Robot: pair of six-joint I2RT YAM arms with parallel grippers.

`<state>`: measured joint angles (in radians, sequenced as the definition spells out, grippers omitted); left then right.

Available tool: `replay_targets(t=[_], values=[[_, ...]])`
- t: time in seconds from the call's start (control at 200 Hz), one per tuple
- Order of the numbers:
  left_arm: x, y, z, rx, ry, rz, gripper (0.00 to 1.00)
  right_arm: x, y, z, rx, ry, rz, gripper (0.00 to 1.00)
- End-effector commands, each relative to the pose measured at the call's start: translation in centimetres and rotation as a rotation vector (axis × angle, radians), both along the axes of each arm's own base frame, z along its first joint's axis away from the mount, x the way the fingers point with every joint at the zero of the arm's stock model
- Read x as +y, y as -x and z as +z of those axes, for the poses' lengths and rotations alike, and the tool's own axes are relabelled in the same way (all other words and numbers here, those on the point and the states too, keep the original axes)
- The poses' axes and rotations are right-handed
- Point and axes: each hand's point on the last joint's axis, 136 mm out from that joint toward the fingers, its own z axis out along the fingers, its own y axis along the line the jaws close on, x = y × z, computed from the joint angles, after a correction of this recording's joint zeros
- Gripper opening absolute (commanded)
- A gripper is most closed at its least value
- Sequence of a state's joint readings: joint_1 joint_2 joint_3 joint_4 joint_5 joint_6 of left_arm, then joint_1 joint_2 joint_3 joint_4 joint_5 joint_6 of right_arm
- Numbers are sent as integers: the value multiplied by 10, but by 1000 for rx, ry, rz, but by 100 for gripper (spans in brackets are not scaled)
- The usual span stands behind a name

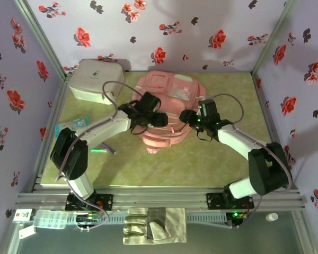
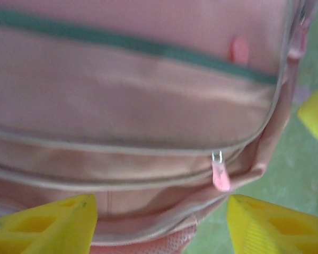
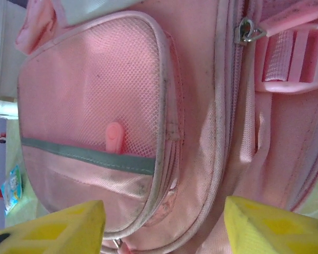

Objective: Pack the student bag

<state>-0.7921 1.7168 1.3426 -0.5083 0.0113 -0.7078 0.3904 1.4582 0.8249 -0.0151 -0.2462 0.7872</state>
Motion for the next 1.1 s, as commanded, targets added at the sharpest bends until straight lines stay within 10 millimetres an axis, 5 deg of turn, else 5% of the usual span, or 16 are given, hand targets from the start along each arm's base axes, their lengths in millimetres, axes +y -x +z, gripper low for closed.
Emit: replay_targets(t=[0.0, 0.395, 0.715, 1.095], values=[[-14, 7, 16, -67, 33, 21, 61, 8, -13, 7, 23, -75, -34, 54], [-63, 18, -17, -29, -34, -95, 43, 27, -23, 1, 24, -154, 14, 32], [-59, 3, -33, -36, -166, -69, 36, 35, -24, 10, -4, -203, 48, 19], [-45, -6, -39, -61, -268, -11, 29, 37, -24, 17, -14, -225, 54, 16]])
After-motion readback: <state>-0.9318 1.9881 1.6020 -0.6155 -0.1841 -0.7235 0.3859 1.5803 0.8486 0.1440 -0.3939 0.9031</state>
